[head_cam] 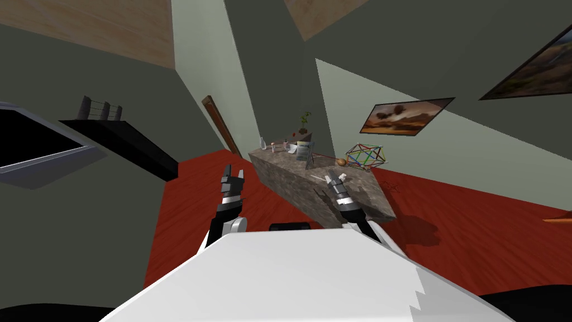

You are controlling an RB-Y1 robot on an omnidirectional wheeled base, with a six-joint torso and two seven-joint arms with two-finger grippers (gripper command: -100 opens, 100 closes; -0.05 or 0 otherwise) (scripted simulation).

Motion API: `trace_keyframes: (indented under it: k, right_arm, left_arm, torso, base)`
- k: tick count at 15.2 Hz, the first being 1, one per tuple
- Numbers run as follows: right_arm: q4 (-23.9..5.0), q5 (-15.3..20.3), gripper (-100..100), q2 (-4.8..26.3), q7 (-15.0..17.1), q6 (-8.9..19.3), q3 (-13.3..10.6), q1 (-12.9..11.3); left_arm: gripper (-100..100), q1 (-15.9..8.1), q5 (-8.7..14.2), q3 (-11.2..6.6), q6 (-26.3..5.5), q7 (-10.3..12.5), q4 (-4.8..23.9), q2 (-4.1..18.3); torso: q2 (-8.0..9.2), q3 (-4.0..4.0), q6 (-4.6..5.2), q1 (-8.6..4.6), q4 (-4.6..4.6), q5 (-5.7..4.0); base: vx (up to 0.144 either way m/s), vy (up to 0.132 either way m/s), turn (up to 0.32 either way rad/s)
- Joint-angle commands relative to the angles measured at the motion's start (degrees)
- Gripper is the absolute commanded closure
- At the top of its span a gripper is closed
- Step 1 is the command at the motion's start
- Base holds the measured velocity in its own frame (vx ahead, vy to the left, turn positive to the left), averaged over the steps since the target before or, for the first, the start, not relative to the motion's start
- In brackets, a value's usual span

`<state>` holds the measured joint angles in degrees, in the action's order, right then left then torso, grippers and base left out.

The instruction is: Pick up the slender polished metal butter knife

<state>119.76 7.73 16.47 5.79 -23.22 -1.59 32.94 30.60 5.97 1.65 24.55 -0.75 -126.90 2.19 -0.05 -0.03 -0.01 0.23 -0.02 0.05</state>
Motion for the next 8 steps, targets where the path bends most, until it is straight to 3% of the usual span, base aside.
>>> trace_keyframes:
  k: [1,2,4,5,7,8]
  right_arm:
    - [-1.2,0.5,-100,2.9,-0.2,-0.2,-0.7,0.3]
    - [-3.0,1.2,-100,4.3,-0.6,-0.6,-1.6,0.9]
    - [-3.0,1.2,-100,6.0,-0.6,-0.6,-1.6,0.9]
    - [-4.9,1.9,-100,7.9,-0.9,-1.0,-2.7,1.6]
    - [-4.9,1.9,-100,9.3,-0.9,-1.0,-2.7,1.6]
    - [-6.8,2.7,-100,11.4,-1.3,-1.4,-3.8,2.3]
  left_arm:
    - [0,0.0,0.0,0.0,0.0,0.0,0.0,0.0]
    - [0,0.0,0.0,0.0,0.0,0.0,0.0,0.0]
    - [0,0.0,0.0,0.0,0.0,0.0,0.0,0.0]
    - [0,0.0,0.0,0.0,0.0,0.0,0.0,0.0]
    - [0,0.0,0.0,0.0,0.0,0.0,0.0,0.0]
    - [0,0.0,0.0,0.0,0.0,0.0,0.0,0.0]
  torso:
    - [0.0,0.0,0.0,0.0,0.0,0.0]
    - [0.0,0.0,0.0,0.01,0.0,0.01]
    - [0.0,0.0,-0.01,0.04,0.0,0.01]
    - [0.0,0.0,0.0,0.01,0.0,0.01]
    - [-0.02,-0.01,0.0,0.04,0.0,0.01]
    - [-0.01,-0.01,0.01,0.0,0.0,0.01]
  base:
    - [0.012,0.064,0.044]
    - [0.016,0.073,0.083]
    - [0.014,0.061,0.032]
    - [0.019,0.07,0.048]
    - [0.018,0.062,0.039]
    - [0.02,0.063,0.056]
